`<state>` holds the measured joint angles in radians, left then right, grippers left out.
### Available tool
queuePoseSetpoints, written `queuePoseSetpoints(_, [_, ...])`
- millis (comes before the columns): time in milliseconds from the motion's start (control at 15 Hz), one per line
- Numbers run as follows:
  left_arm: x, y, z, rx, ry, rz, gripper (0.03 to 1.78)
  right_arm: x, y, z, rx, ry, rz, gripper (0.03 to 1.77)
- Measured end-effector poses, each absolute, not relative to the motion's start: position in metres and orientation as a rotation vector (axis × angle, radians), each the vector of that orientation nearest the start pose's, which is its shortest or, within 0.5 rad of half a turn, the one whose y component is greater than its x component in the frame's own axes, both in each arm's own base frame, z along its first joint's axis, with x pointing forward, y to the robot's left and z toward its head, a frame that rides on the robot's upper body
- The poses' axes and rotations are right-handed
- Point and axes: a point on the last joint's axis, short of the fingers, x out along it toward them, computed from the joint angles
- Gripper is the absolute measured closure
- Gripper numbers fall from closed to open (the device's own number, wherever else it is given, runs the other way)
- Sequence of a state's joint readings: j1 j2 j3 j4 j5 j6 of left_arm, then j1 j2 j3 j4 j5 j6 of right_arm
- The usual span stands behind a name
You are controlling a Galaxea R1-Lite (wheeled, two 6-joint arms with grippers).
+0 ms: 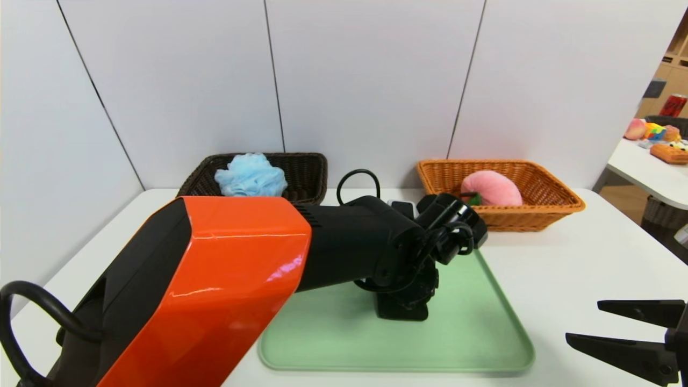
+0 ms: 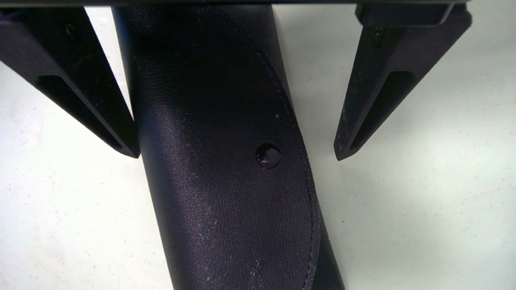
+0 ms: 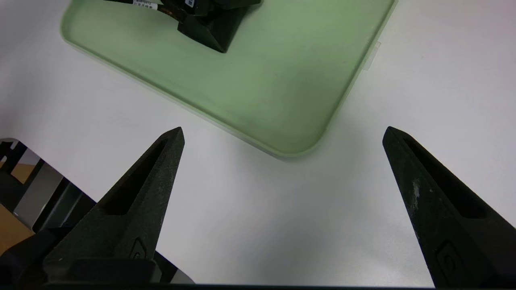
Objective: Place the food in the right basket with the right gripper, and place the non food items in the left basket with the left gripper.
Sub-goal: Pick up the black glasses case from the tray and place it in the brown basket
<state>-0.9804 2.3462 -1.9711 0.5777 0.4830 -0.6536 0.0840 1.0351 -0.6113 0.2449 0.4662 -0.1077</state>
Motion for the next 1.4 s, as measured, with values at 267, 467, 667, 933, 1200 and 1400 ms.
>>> queuePoseSetpoints(267, [0.264, -0.375, 0.139, 0.028, 0.810, -0.200, 0.30, 0.115, 0.020, 0.194, 0.026, 0.629, 0.565, 0.10])
queuePoseSetpoints(467, [0.264, -0.375, 0.137, 0.027, 0.814, -0.198, 0.75, 0.115, 0.020, 0.194, 0.026, 0.627, 0.564, 0.10])
queuePoseSetpoints(667, [0.263, -0.375, 0.137, 0.015, 0.818, -0.197, 1.00, 0.115, 0.020, 0.195, 0.023, 0.623, 0.565, 0.10])
queuePoseSetpoints(933, [0.262, -0.374, 0.139, 0.010, 0.818, -0.199, 1.07, 0.115, 0.020, 0.195, 0.024, 0.622, 0.565, 0.10])
queuePoseSetpoints(1200, [0.264, -0.368, 0.152, -0.008, 0.800, -0.194, 1.25, 0.115, 0.020, 0.195, 0.024, 0.623, 0.563, 0.10])
queuePoseSetpoints(1400, [0.272, -0.352, 0.169, -0.045, 0.782, -0.174, 1.30, 0.115, 0.020, 0.196, 0.025, 0.622, 0.563, 0.10])
